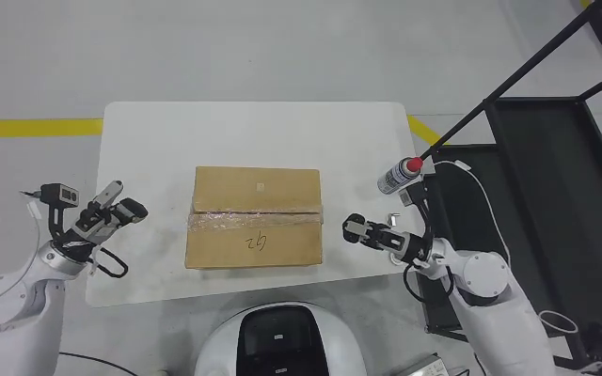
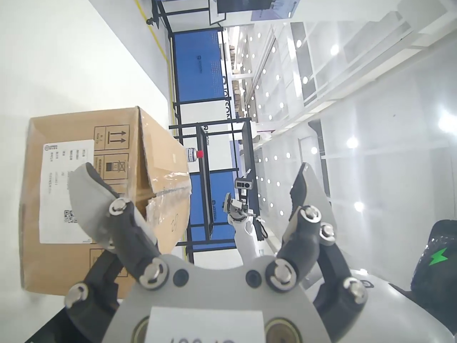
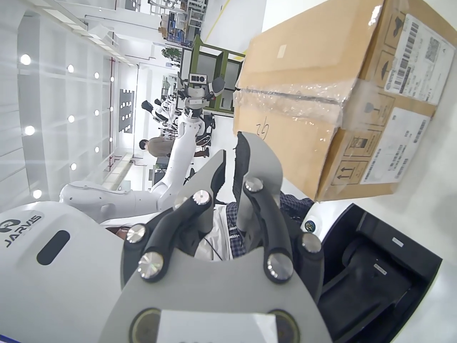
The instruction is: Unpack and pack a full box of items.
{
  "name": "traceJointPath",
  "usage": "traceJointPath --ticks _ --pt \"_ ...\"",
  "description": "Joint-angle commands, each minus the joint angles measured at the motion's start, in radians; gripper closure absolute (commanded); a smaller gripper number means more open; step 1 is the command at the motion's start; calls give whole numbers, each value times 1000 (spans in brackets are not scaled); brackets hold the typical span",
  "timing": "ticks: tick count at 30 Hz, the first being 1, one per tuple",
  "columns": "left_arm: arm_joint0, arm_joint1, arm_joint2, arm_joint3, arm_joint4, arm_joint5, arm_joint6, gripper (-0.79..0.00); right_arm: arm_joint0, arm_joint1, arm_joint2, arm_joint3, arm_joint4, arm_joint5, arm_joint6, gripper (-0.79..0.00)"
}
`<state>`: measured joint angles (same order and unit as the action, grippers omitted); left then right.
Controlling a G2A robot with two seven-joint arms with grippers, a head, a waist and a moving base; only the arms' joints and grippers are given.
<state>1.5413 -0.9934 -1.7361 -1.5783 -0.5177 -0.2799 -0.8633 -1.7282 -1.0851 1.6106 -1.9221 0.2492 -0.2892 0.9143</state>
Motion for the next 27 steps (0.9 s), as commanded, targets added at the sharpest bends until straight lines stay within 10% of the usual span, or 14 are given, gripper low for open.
traceJointPath --ticks 1,14,15,16,17,19,20,27 --pt "0 -1 1 5 2 -2 13 -785 0 1 3 -3 -4 1 -6 0" --pt "-3 -2 6 11 7 -3 20 -785 -6 8 22 -11 5 4 -21 0" --pt "-3 -2 6 11 7 -3 20 -785 -5 9 22 -11 6 5 -21 -160" --pt "-3 -2 6 11 7 -3 20 -785 -5 9 24 -10 7 7 -23 -554" --pt "-3 -2 6 11 7 -3 20 -785 -5 9 27 -11 5 8 -31 -785" --pt "-3 -2 6 11 7 -3 20 -785 -5 9 29 -8 14 19 -45 -785" --pt "-3 -2 6 11 7 -3 20 -785 -5 9 29 -9 10 14 -41 -41" --pt "-3 -2 6 11 7 -3 20 -784 -6 9 29 -8 14 19 -45 -491"
